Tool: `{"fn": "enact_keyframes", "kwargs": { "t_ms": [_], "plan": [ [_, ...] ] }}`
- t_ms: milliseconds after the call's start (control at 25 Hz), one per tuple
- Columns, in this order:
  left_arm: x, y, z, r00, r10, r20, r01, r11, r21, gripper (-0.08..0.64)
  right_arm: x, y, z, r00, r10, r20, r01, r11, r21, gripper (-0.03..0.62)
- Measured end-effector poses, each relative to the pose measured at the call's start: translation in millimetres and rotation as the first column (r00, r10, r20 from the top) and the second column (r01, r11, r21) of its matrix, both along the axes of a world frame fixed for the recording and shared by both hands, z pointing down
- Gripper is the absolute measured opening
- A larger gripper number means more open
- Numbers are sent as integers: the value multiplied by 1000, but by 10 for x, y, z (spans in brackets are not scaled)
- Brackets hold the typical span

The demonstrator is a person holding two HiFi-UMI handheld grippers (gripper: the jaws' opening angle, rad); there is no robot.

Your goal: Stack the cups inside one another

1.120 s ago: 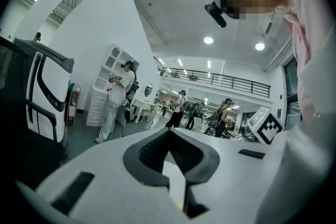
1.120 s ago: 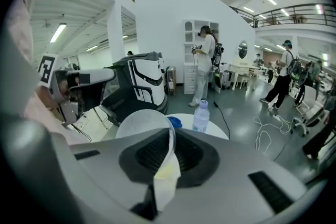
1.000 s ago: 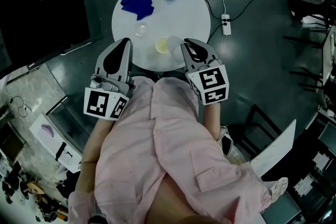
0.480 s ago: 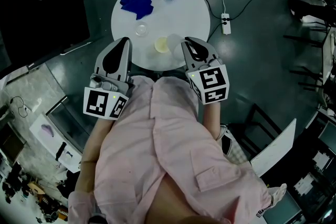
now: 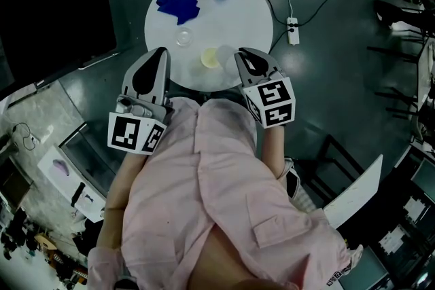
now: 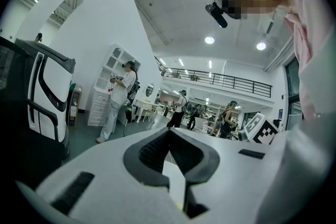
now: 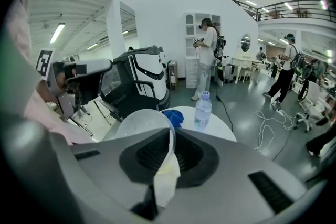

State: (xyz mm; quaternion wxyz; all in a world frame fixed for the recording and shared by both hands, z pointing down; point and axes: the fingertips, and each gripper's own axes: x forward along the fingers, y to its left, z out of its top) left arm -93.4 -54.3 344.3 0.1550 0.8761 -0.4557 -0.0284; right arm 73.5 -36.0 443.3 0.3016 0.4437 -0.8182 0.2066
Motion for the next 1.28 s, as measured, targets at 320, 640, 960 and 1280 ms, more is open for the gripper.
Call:
{"fn": "enact_keyframes", "kwargs": {
  "t_ms": [320, 640, 960, 1280],
  "plan": [
    [-29, 9, -2, 1000, -12, -1, 12, 1000, -1, 9, 1, 6, 163, 1000, -15, -9, 15, 999, -46, 40],
    [-34, 9, -15, 1000, -19, -5, 19, 1000, 1, 9, -6, 17, 284, 1000, -20, -6, 19, 997, -80, 40],
    [-23, 10, -13, 1000, -13, -1, 13, 1000, 4, 9, -26, 36, 425, 999, -32, -15, 30, 994, -109, 40],
    [-8, 1, -25, 1000, -5, 5, 5, 1000, 5, 9, -55, 33, 589, 999, -39, -22, 36, 988, -149, 40]
  ]
}}
